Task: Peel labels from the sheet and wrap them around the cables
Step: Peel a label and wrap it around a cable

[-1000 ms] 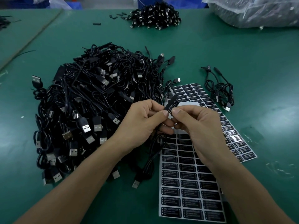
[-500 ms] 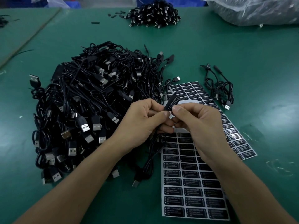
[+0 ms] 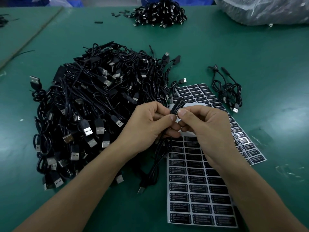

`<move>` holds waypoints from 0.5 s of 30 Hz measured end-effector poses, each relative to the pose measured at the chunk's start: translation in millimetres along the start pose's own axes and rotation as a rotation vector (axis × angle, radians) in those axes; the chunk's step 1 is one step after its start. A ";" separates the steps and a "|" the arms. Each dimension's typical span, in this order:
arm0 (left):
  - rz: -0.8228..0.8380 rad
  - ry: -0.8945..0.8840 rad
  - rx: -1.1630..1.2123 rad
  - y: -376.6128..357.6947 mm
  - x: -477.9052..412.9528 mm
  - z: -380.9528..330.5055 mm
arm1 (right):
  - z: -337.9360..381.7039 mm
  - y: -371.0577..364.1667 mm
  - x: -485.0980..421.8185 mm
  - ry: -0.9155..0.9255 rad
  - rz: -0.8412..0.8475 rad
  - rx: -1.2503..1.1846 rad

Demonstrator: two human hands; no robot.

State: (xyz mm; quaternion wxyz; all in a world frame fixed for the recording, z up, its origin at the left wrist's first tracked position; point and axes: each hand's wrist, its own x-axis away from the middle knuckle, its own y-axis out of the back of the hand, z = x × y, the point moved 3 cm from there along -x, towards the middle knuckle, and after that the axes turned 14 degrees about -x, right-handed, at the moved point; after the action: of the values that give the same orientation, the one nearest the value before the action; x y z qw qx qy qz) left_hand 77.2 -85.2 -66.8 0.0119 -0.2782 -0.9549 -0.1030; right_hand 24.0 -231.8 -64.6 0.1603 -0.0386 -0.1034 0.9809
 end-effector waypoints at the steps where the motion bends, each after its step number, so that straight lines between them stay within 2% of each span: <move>1: 0.000 0.000 -0.001 0.1 0.1 0.1 | 0.3 0.0 0.1 0.003 0.002 0.004; 15: 0.000 -0.011 -0.045 0.1 -1.1 2.4 | 3.6 -0.1 0.8 0.013 -0.012 0.033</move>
State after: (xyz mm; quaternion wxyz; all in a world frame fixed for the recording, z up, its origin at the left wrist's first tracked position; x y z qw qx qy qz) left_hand 78.2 -85.2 -69.2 0.0003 -0.2789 -0.9524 -0.1231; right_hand 22.9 -232.1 -61.1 0.1674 -0.0420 -0.0864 0.9812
